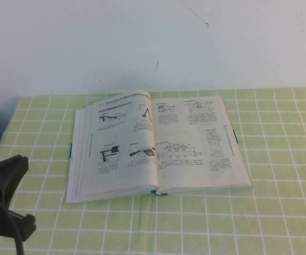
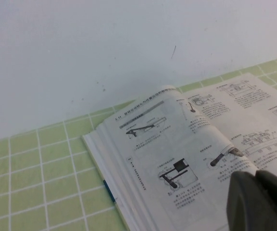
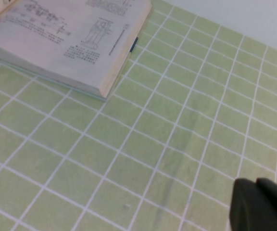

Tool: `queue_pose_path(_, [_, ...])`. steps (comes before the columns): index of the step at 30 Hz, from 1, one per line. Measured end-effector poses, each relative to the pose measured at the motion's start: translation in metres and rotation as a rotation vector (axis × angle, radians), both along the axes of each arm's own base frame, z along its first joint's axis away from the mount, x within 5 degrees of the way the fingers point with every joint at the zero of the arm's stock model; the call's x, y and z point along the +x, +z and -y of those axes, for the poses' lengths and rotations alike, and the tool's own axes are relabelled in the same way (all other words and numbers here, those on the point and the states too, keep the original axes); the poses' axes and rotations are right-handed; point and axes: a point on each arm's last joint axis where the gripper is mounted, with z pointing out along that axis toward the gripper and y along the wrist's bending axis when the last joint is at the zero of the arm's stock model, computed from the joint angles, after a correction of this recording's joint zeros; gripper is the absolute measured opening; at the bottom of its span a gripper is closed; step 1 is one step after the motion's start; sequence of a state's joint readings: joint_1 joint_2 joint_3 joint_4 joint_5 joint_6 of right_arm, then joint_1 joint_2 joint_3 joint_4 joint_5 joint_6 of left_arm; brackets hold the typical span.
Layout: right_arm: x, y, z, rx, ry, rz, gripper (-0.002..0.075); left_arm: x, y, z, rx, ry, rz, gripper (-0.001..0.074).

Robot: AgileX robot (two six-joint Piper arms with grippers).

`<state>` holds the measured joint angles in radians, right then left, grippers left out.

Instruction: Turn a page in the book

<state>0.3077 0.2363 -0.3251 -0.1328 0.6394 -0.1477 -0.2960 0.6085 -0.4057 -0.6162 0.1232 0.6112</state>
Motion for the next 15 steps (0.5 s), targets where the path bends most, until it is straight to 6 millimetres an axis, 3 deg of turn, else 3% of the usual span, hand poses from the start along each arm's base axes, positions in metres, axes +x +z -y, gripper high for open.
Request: queue_pose_path(15, [0.000,-0.002,0.000,0.006,-0.001,-0.004,-0.0003,-0.007,-0.011,0.006,0.028,-0.092,-0.132,-0.0004])
